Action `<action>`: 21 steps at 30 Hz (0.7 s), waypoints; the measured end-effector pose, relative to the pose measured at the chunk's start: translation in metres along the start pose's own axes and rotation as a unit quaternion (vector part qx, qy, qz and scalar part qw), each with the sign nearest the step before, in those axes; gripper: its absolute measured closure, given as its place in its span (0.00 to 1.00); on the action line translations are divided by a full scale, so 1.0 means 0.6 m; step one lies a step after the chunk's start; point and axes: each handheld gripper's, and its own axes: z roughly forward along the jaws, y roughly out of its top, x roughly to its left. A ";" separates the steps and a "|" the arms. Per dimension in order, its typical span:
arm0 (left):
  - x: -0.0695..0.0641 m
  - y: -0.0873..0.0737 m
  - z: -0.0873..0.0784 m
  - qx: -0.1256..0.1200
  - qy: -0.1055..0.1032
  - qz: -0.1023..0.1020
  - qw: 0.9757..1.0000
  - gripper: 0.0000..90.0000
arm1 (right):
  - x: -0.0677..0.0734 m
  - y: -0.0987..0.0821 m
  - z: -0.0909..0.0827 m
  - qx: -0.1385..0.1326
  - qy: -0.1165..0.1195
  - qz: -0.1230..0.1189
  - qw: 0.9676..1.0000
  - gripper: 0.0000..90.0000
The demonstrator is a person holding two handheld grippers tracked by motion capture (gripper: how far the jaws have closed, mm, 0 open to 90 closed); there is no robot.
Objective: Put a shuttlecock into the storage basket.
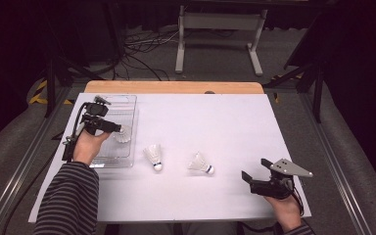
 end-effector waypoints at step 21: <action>-0.010 -0.015 -0.015 -0.023 -0.011 0.002 1.000 0.35 | 0.001 0.000 0.000 0.001 -0.001 -0.001 1.000 0.12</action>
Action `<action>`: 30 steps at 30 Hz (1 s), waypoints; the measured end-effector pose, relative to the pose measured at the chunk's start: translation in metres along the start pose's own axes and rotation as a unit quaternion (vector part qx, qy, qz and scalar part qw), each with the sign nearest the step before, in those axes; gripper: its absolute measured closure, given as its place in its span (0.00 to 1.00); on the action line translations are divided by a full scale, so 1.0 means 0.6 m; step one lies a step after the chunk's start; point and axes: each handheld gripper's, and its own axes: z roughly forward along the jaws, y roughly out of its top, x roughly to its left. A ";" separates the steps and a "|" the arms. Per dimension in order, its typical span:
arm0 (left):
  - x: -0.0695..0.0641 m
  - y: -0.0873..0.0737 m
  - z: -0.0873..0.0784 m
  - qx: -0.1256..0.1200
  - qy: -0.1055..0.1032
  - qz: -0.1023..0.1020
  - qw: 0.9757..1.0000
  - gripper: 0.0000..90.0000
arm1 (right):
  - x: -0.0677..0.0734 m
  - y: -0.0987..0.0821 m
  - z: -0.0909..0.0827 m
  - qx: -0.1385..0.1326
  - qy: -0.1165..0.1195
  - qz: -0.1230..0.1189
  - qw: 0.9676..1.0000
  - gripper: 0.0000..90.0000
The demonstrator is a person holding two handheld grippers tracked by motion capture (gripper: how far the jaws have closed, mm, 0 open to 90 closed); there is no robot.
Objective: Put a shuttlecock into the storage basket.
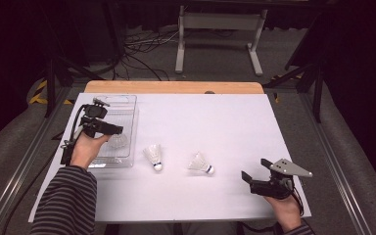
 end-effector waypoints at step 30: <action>-0.021 -0.022 -0.019 -0.040 -0.008 0.031 0.999 0.31 | 0.000 0.000 0.000 0.000 0.001 -0.001 1.000 0.12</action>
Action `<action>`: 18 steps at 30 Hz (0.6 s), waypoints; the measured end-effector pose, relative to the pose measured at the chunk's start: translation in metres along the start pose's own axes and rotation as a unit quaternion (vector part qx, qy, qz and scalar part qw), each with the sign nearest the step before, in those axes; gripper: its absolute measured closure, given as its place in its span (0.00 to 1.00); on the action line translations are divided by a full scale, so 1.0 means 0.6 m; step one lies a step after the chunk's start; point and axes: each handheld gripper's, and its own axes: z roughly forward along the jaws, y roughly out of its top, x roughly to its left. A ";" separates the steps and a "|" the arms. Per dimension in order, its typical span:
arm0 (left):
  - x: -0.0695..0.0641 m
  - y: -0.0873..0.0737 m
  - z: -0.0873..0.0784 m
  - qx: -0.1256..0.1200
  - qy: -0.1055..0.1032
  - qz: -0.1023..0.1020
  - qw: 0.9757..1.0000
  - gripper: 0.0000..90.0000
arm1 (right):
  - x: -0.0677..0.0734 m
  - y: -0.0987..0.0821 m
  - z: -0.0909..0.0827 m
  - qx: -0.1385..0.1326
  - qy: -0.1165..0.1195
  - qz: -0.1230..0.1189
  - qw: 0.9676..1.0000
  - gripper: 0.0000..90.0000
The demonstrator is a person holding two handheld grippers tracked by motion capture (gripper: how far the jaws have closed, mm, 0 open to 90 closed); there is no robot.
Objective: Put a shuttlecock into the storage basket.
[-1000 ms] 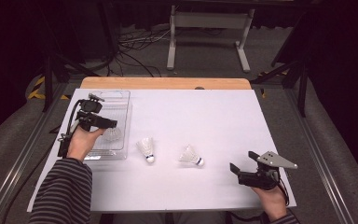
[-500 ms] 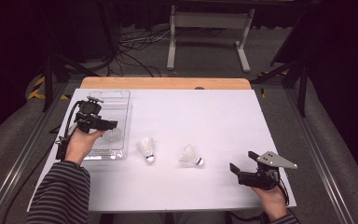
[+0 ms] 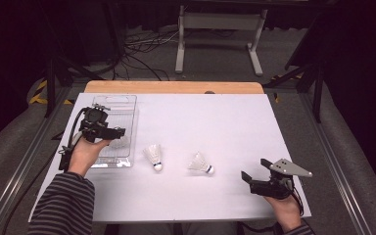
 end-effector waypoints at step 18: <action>0.001 -0.020 -0.007 -0.019 -0.004 -0.003 1.000 0.29 | 0.000 0.000 0.001 0.001 0.000 0.001 1.000 0.12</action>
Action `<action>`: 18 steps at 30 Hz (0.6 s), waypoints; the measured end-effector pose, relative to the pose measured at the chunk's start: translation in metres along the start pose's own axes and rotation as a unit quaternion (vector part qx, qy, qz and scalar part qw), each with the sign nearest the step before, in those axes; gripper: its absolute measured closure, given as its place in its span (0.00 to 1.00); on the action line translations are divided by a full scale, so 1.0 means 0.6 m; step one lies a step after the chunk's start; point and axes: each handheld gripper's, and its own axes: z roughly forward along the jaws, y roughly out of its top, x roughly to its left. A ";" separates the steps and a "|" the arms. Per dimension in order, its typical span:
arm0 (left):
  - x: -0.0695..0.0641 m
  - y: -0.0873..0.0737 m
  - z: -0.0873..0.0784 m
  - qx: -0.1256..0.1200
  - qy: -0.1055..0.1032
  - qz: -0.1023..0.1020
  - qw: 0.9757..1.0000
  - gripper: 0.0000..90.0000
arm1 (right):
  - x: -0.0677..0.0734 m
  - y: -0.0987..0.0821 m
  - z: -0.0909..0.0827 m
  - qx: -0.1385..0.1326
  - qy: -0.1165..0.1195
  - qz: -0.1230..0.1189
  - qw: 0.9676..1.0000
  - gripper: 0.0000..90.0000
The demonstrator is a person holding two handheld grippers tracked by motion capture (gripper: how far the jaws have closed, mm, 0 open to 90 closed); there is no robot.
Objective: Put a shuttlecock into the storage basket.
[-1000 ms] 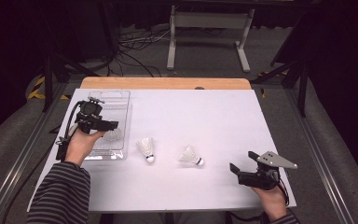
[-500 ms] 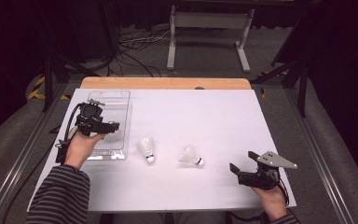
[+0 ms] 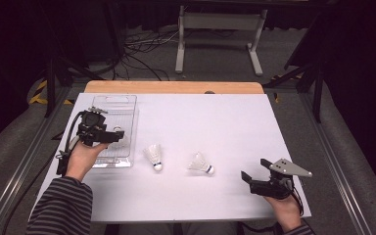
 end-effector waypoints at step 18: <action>0.003 -0.020 -0.012 -0.014 -0.008 0.011 1.000 0.27 | 0.000 0.000 0.000 0.001 0.000 0.000 1.000 0.12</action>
